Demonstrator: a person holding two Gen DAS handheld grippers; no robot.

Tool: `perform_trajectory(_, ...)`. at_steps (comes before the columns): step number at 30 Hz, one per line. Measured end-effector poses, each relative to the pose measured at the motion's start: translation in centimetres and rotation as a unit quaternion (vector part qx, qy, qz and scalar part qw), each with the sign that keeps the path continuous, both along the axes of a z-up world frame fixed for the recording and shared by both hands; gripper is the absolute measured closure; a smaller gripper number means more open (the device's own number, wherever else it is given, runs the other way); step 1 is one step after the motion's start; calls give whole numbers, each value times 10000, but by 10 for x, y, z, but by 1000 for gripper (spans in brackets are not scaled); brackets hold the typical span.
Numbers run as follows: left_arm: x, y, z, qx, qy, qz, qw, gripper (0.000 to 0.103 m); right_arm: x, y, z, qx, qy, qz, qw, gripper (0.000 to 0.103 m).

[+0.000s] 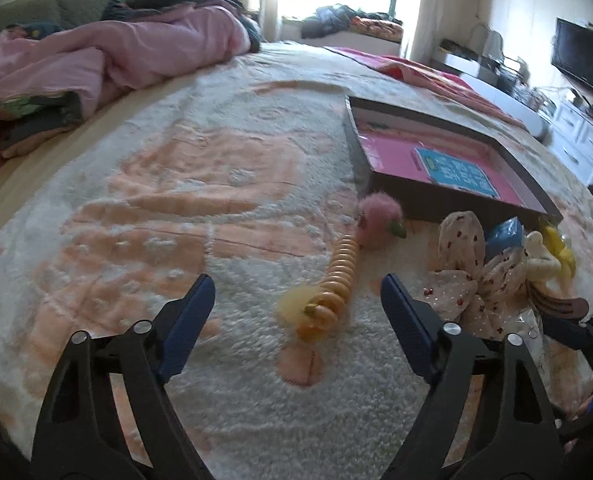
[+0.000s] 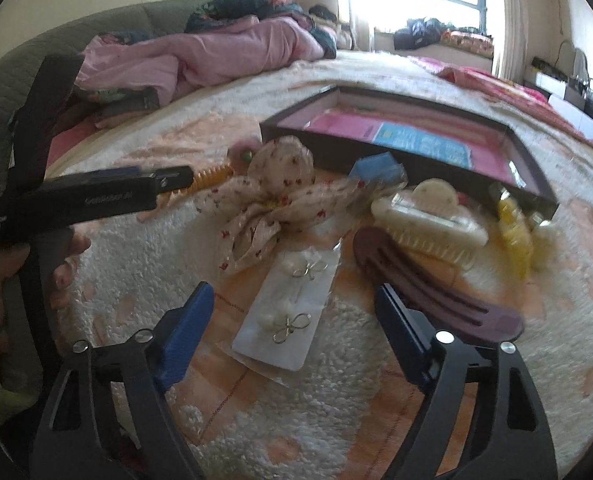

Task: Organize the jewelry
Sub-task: 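Grasp the spiral hair tie with the left tool while the right tool grasps the earring card bag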

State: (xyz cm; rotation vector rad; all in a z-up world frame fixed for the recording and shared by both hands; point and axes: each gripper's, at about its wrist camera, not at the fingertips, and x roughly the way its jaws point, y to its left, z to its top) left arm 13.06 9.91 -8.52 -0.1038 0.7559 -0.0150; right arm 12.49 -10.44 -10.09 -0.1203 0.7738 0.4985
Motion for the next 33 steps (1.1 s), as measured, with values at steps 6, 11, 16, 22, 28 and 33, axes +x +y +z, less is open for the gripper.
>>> perform_trajectory(6,12,-9,-9,50,80,-265,9996,52,2,5,-6,-208,-67,-17,9998,37)
perform_trajectory(11,17,-12,-15,117,155,-324,9993,72,0,4,-9,-392,-197,26,9990,49)
perform_trajectory(16,12,-11,-12,38,120,-222,9997,77,0,-8,-7,-264,-221,66,9994,64)
perform_trajectory(22,-6,-13,7,-67,-101,-113,9999,78,2,-23,1,116,-64,141,9998,68)
perform_trajectory(28,-14,-24,35,-117,-356,-195,9991,78,3,-40,20,401,-130,41,9991,68)
perform_trajectory(33,-6,-37,51,-197,-490,-333,9980,78,12,-54,35,425,-295,-156,9985,68)
